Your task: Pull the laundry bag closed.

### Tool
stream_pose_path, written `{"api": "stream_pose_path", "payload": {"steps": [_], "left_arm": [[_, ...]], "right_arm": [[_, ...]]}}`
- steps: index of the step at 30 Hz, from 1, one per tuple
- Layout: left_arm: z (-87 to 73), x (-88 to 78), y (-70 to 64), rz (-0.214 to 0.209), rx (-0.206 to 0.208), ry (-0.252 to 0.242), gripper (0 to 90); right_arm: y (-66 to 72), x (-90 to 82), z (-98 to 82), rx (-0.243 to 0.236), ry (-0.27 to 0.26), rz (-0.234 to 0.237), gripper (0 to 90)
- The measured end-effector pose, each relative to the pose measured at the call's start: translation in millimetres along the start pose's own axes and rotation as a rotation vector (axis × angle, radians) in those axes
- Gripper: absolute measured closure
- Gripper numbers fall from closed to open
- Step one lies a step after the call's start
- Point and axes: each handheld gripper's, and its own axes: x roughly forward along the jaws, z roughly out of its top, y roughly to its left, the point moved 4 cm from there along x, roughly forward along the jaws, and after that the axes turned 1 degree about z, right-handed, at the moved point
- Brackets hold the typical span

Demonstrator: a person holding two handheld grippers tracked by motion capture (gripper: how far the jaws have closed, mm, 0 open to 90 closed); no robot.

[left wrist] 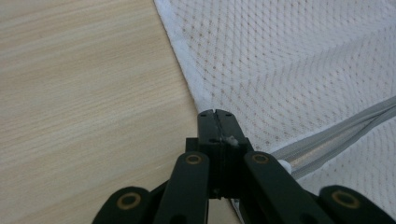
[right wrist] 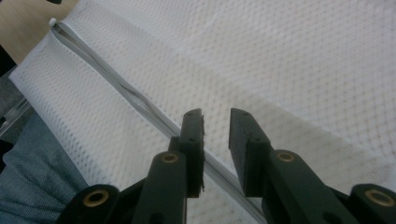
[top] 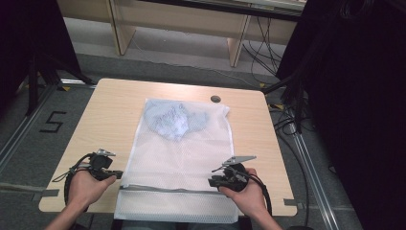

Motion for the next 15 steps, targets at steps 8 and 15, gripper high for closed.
{"api": "stream_pose_path", "payload": {"steps": [8, 15], "left_arm": [[-2.3, 2.4, -1.5, -0.019, -0.004, 0.036, 89.6], [-3.6, 4.1, -4.4, -0.029, -0.002, 0.063, 89.6]], "right_arm": [[22.9, 12.7, 12.4, -0.027, 0.013, 0.051, 75.8], [42.5, 30.5, 22.8, -0.069, 0.023, 0.076, 74.1]]}}
